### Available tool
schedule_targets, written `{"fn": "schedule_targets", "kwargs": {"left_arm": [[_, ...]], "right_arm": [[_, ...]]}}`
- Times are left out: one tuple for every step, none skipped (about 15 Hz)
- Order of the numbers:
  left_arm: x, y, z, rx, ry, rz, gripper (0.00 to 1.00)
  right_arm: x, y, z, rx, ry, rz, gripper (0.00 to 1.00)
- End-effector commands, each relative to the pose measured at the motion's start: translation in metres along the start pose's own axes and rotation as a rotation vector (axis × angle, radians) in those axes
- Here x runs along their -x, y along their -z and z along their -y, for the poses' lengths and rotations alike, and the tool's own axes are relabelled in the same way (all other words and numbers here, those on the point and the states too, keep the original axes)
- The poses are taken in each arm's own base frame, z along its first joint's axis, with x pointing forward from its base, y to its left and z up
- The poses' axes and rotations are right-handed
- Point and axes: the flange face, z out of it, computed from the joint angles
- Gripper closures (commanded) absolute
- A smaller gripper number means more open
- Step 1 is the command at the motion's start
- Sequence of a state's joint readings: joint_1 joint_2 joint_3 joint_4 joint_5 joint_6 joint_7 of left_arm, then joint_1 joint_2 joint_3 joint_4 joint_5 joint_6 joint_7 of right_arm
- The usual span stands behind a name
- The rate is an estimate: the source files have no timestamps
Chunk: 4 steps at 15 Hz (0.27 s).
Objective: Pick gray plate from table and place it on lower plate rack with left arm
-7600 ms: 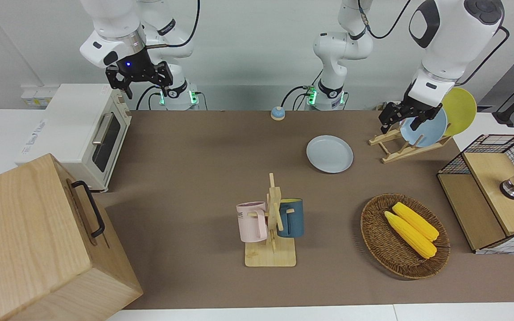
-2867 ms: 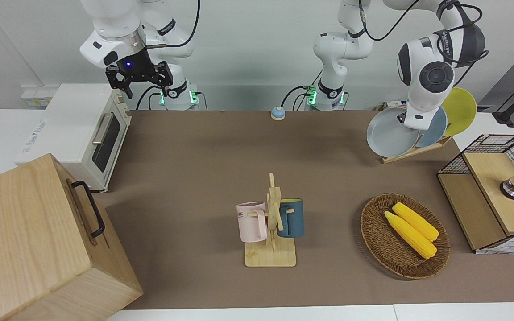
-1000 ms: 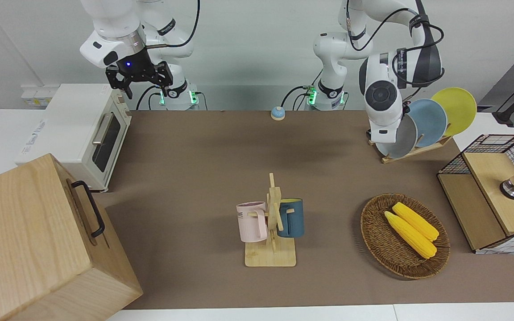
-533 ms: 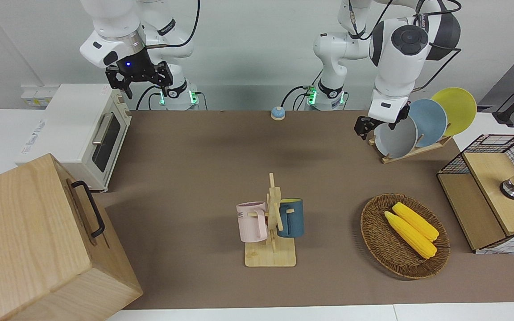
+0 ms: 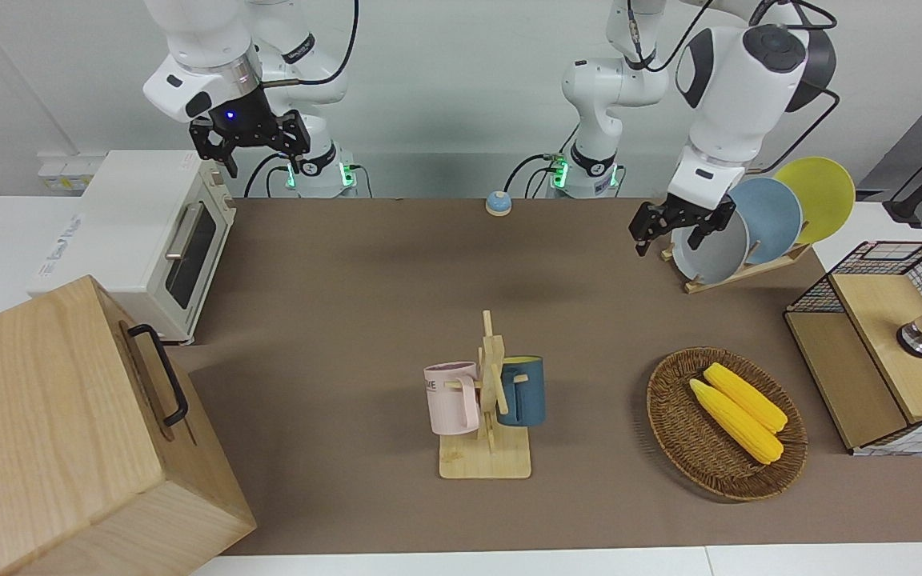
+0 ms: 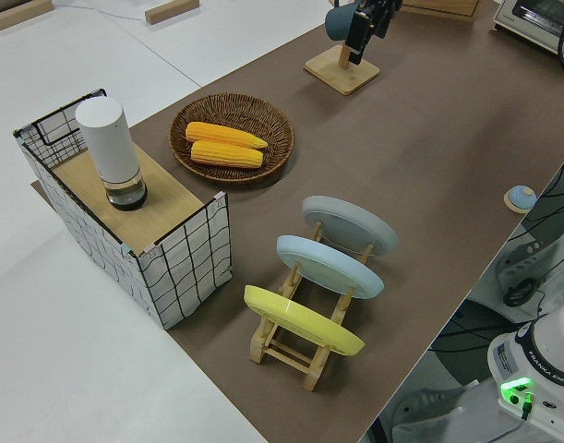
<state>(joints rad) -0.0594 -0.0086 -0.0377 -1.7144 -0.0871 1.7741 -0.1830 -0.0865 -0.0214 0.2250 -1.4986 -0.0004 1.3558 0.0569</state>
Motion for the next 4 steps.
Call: {"fn": "schedule_targets", "kwargs": {"left_arm": [[0.0002,-0.0015,0.0032,0.008,-0.004,0.003,0.00],[-0.0002,-0.0016,0.0056,-0.047,-0.020,-0.006,0.00],[-0.0007,-0.0058,0.0052,-0.098,-0.037,-0.007,0.00],[-0.0007,-0.0069,0.0037,-0.100,-0.037,-0.006,0.00]], "right_arm": [[0.0035,0.0035,-0.0036,-0.003,-0.004,0.005,0.013],[0.0035,0.0035,-0.0037,-0.003,-0.004,0.005,0.011],[0.0035,0.0035,-0.0037,-0.003,-0.004,0.005,0.011],[0.0035,0.0035,-0.0037,-0.003,-0.004,0.005,0.011]]}}
